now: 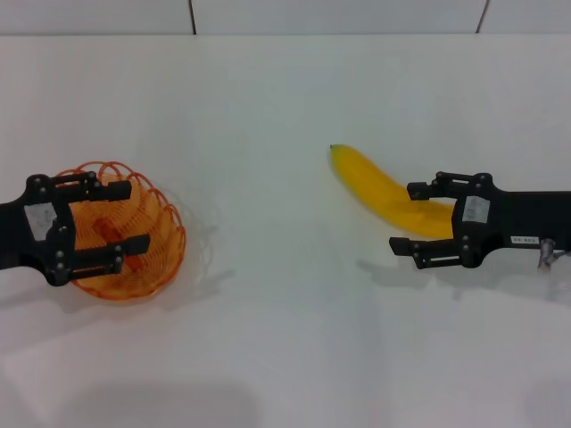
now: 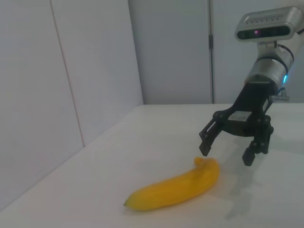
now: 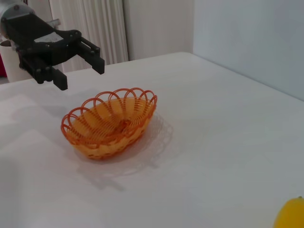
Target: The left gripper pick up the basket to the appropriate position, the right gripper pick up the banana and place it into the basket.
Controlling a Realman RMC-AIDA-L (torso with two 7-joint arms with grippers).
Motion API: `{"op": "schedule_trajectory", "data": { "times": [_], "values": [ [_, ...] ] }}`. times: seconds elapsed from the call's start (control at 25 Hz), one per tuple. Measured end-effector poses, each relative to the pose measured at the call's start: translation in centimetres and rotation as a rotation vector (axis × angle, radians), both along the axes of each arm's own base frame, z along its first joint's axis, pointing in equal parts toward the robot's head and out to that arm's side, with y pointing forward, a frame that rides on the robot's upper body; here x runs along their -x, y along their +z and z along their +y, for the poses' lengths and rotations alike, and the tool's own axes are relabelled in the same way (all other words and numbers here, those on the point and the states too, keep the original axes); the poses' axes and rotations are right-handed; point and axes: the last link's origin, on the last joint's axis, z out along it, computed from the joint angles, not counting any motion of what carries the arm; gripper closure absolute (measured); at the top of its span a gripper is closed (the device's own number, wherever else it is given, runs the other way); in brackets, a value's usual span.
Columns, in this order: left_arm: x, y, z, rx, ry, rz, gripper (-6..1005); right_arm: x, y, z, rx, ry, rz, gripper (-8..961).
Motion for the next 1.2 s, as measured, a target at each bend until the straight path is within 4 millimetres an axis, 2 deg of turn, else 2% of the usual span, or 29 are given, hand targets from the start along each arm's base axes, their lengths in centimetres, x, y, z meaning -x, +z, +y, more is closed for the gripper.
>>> {"op": "schedule_trajectory", "data": {
  "times": [0.48,0.68,0.88,1.04,1.2],
  "values": [
    [0.1,0.2,0.3,-0.011,0.053,-0.026,308,0.0,-0.1,-0.1,0.003,-0.002,0.001,71],
    [0.3,3.5,2.7,-0.052,0.281,-0.053,309,-0.1,-0.1,-0.1,0.004,-0.003,0.000,71],
    [0.2,7.4,5.5,-0.073,0.561,0.034,309,-0.1,-0.1,-0.1,0.004,-0.003,0.001,71],
    [-0.2,8.6,7.1,-0.053,0.650,0.112,308,0.0,-0.1,0.0,0.004,0.000,0.001,72],
    [-0.4,8.7,8.1,-0.038,0.700,0.208,308,0.1,-0.2,0.1,0.007,0.002,0.001,72]
  ]
}}
